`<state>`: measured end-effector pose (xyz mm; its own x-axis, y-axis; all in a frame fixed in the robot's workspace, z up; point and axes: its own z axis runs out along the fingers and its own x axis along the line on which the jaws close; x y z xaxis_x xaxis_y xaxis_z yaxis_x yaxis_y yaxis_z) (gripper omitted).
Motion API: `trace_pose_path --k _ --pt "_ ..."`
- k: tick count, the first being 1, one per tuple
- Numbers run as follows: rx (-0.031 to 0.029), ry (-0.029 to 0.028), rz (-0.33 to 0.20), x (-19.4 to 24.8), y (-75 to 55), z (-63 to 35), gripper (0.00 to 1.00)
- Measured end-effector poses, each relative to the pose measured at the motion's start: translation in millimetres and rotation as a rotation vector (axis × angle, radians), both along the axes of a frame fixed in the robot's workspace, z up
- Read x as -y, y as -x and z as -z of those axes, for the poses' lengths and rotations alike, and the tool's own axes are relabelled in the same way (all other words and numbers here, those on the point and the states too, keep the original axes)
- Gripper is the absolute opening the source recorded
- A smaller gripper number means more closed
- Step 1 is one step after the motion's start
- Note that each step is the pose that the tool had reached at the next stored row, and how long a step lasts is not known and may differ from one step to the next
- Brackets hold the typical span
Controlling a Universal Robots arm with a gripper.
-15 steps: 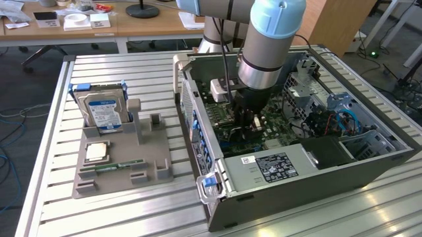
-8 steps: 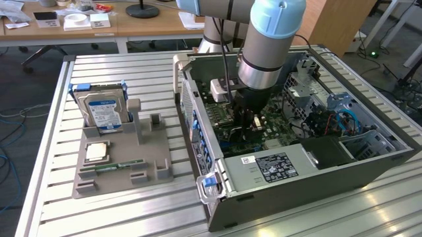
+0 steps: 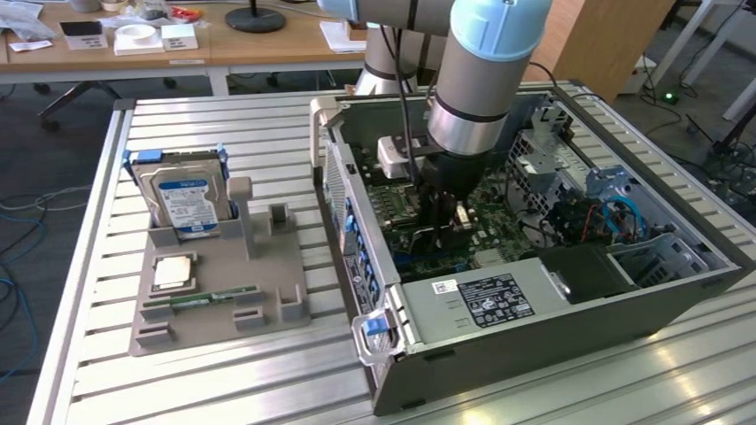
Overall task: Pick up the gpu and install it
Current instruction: 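Insert the gpu into the slot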
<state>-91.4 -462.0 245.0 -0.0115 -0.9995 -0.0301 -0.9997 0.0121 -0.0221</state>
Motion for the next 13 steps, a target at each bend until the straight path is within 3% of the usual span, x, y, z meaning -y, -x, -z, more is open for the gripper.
trace_pose_path --k 13 --pt "0.0001 0.0001 0.000 0.0 0.0 -22.4 0.57"
